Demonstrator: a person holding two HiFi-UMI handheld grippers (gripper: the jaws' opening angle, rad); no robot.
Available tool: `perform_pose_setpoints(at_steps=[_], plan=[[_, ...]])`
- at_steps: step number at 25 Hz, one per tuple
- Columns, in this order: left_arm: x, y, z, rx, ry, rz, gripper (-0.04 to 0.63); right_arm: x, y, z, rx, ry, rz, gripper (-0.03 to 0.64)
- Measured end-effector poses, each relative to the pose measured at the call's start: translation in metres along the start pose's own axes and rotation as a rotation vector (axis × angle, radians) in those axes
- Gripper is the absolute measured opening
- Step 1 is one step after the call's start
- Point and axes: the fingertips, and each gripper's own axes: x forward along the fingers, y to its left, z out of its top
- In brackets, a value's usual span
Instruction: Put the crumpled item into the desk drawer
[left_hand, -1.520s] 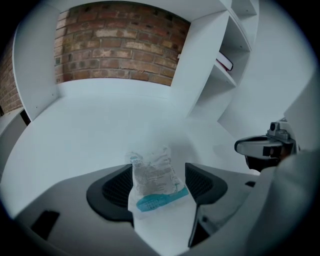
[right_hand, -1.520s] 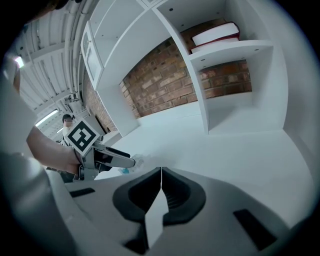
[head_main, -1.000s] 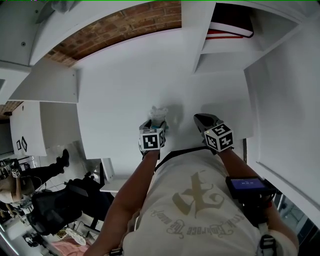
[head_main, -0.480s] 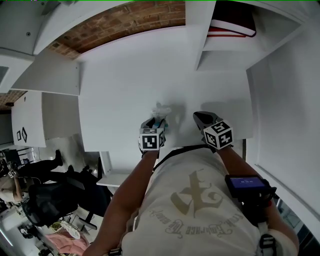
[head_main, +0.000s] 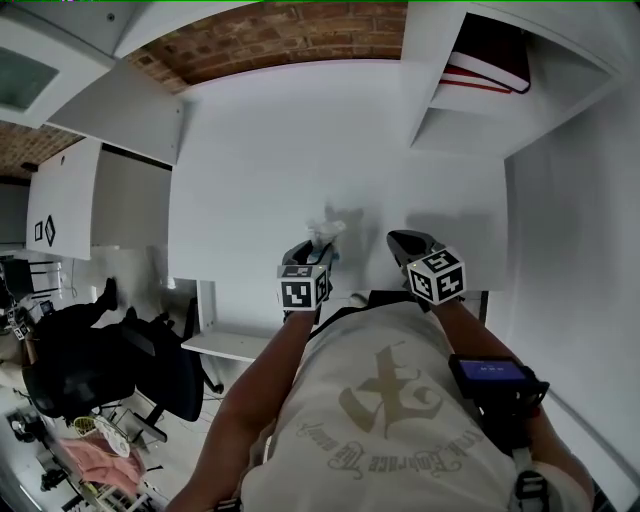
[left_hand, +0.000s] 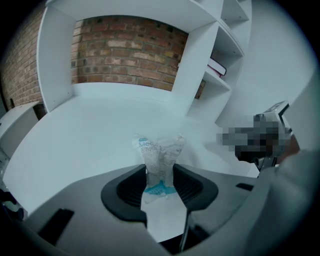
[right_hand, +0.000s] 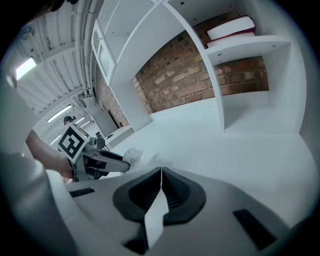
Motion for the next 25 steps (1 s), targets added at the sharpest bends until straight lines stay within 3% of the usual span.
perform_pose_setpoints(at_steps=[25], plan=[[-0.106, 0.033, -0.073, -0.287, -0.157, 0.176, 0.181, 0.024, 0.103, -0.011, -0.215, 0.119, 0.249, 0.023]])
